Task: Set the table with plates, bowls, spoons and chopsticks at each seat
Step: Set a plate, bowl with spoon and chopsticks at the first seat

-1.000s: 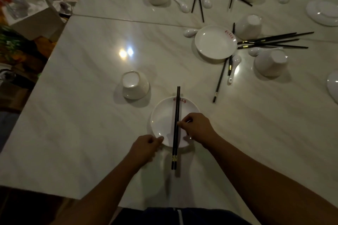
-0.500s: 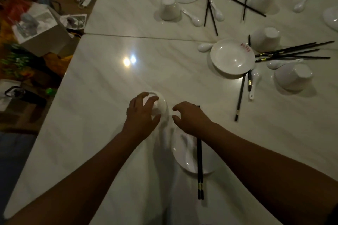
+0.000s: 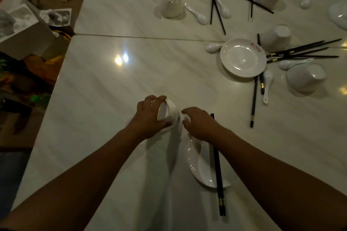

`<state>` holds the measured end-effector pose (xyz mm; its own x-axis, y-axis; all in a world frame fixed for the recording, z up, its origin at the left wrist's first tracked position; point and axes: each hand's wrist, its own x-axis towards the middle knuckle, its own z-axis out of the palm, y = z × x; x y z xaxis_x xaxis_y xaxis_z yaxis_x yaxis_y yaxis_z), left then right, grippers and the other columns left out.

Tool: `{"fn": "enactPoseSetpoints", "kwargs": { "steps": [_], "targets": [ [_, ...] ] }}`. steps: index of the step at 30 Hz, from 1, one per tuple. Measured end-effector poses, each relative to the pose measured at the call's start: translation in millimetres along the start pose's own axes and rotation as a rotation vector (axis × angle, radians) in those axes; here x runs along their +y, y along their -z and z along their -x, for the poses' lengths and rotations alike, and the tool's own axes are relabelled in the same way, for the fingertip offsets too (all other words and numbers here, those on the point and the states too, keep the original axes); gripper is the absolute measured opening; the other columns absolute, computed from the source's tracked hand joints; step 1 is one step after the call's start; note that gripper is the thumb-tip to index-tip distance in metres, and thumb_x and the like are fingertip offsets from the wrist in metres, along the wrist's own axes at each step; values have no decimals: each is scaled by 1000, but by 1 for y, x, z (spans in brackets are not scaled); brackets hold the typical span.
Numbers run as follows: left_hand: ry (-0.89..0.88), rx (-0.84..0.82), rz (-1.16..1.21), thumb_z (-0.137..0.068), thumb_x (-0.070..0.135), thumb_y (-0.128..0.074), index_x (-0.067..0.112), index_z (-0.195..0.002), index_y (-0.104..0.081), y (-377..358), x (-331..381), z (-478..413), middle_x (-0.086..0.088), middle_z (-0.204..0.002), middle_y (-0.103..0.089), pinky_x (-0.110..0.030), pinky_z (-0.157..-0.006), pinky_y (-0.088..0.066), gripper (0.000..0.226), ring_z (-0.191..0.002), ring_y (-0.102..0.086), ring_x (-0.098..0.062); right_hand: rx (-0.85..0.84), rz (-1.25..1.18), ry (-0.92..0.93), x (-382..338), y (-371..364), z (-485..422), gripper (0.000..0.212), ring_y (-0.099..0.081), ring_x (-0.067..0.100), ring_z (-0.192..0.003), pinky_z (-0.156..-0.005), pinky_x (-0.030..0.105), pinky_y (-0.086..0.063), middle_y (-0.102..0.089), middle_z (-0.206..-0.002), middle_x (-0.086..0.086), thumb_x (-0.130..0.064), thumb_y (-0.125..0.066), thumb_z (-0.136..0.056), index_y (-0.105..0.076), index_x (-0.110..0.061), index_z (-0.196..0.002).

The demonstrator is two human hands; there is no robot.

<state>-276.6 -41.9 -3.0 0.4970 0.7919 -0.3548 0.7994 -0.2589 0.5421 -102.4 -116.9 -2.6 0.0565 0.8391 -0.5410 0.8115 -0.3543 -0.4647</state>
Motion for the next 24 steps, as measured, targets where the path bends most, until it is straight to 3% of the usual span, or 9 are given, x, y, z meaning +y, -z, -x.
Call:
{"fn": "enactPoseSetpoints", "kwargs": {
  "steps": [3, 5, 9, 13, 15, 17, 20, 22, 24],
  "targets": [
    [44, 58, 184, -74, 45, -73, 26, -143, -27, 7, -2, 2, -6, -146, -32, -39, -104, -35, 85, -131, -35, -29, 112, -162, 25, -11, 6, 5, 40, -45, 23, -128, -106, 33, -34, -49, -140, 7, -29, -44, -99, -46, -15, -136],
    [105, 36, 438, -76, 41, -72, 25, -143, -29, 14, -3, 7, -6, -147, -34, -38, -103, -40, 81, -129, -39, -27, 156, -326, -14, -18, 8, 7, 42, -45, 22, -129, -106, 32, -34, -48, -142, 6, -33, -37, -101, -43, -16, -139],
    [263, -99, 1021, -85, 41, -57, 29, -139, -36, 23, -1, 25, -10, -142, -41, -45, -84, -56, 59, -115, -54, -33, -14, -943, -229, -29, 8, 11, 59, -39, 28, -135, -112, 45, -31, -34, -153, 5, -55, -27, -96, -30, -23, -146],
    [511, -229, 1523, -89, 53, -44, 21, -131, -46, 17, 3, 44, -18, -125, -54, -47, -76, -58, 53, -109, -59, -39, -181, -1364, -266, -34, 11, 23, 59, -52, 37, -121, -101, 50, -45, -47, -143, 8, -62, -29, -92, -45, -23, -134],
    [536, -198, 1524, -92, 51, -42, 20, -127, -48, 13, 3, 49, -14, -122, -56, -48, -77, -57, 47, -109, -59, -37, -169, -1409, -252, -34, 12, 27, 49, -59, 36, -110, -89, 46, -53, -53, -128, 8, -60, -30, -93, -50, -25, -121],
    [518, -83, 1371, -96, 40, -43, 24, -120, -52, 10, 3, 52, -6, -118, -56, -43, -74, -56, 30, -104, -59, -33, -127, -1364, -266, -32, 10, 30, 52, -58, 35, -108, -83, 42, -55, -51, -125, 7, -59, -31, -93, -49, -22, -126],
    [501, 13, 1187, -100, 29, -40, 25, -112, -55, 2, -3, 54, -8, -117, -58, -36, -69, -56, 20, -99, -61, -32, -88, -1255, -291, -31, 2, 33, 51, -59, 33, -105, -84, 42, -55, -56, -120, 7, -58, -33, -95, -48, -21, -126],
    [508, 15, 1167, -100, 30, -38, 24, -113, -57, -2, -4, 59, -6, -111, -61, -33, -67, -56, 24, -96, -63, -29, -70, -1219, -303, -32, -5, 35, 39, -60, 29, -100, -87, 43, -54, -58, -107, 2, -54, -34, -96, -50, -25, -116],
    [530, 22, 1176, -101, 33, -36, 21, -115, -56, -5, -4, 61, -5, -105, -62, -33, -66, -55, 28, -95, -62, -28, -58, -1205, -318, -35, -12, 34, 36, -58, 27, -101, -91, 45, -53, -57, -110, 2, -54, -36, -96, -49, -27, -115]
  ]
}}
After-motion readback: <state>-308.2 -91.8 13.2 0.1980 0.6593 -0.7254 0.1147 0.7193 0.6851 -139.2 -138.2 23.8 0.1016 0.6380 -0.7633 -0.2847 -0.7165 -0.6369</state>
